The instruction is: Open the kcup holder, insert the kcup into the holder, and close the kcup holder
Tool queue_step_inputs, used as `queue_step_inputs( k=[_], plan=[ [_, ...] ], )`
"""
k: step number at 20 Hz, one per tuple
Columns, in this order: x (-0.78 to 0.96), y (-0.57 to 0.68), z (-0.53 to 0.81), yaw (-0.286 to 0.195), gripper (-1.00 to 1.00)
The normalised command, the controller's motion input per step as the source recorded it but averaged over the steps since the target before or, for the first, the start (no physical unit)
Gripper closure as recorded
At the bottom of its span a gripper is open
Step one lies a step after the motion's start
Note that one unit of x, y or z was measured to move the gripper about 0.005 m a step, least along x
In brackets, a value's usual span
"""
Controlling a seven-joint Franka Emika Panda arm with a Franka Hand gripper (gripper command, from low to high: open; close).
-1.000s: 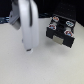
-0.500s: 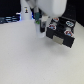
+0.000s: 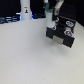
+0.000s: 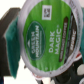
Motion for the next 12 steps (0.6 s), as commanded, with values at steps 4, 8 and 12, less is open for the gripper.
queue_step_inputs(
  k=[4,8,12],
  plan=[
    [0.05,0.63,0.12,0.034,1.00],
    [0.05,0.61,0.03,0.043,1.00],
    [0.02,0.59,0.00,0.054,1.00]
  ],
)
